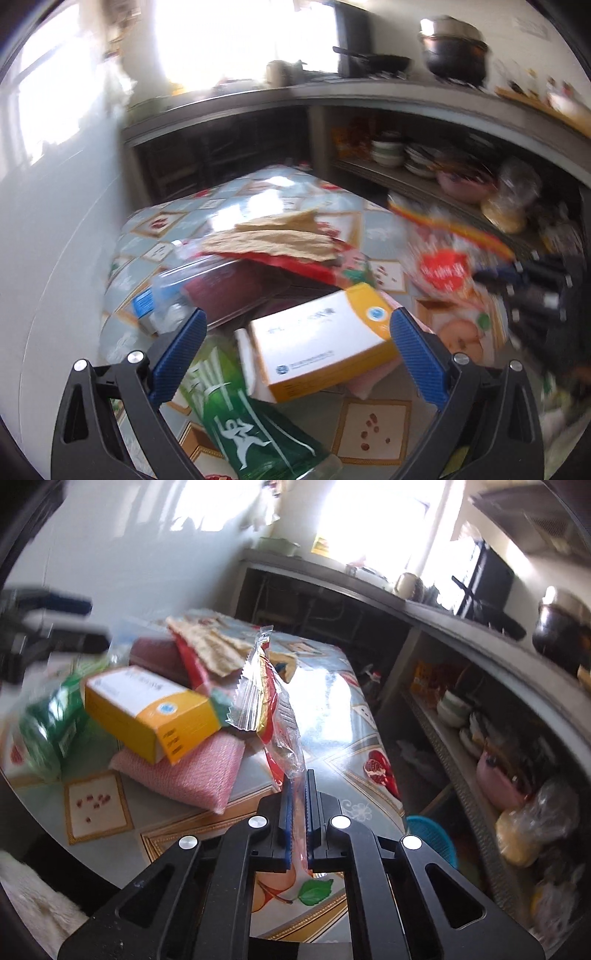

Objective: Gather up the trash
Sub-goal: 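Grasp the clear plastic bag with the right tool while the left tool grasps the medicine box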

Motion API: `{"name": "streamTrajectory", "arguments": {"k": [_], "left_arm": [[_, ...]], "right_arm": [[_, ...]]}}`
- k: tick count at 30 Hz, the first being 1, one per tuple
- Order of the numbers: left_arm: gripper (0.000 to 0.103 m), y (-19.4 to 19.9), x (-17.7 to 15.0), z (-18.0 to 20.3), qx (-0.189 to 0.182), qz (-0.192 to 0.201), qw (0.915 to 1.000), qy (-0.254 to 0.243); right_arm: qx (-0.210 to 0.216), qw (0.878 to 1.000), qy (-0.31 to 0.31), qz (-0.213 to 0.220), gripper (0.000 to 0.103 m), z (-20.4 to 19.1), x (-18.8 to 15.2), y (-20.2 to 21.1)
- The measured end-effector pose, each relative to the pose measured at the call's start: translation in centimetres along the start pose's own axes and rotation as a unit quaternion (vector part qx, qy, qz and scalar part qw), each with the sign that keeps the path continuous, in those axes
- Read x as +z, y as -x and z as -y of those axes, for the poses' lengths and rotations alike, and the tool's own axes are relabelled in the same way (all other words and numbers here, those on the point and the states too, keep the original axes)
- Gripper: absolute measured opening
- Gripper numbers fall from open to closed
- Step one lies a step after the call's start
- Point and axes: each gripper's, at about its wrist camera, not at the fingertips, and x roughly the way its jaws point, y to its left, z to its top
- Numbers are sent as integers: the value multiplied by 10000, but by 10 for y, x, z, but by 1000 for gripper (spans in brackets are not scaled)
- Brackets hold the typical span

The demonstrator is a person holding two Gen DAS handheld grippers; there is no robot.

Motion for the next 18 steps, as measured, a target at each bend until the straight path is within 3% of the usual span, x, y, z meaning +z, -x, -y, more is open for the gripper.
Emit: {"name": "streamTrajectory", "arguments": {"k": [5,9,12,13,18], "left_arm": [[97,-21,5,27,-288,-474,9893,-1347],[97,-35,14,29,-798,-791,9753,-1902],[97,-52,20,31,-1206,-1141,9566,-2393],[97,-61,21,32,-1404,-1377,9460,-2577],[97,-94,18,35,-1886,-2146,9090,-3035]], "right_arm": [[296,9988,-393,71,4,20,4,-2],[446,9978,-466,137,4,22,4,-2],[617,9964,-572,125,4,29,4,-6],[637,9962,-584,128,4,31,4,-7],[692,9954,-646,151,4,36,3,-11]]}}
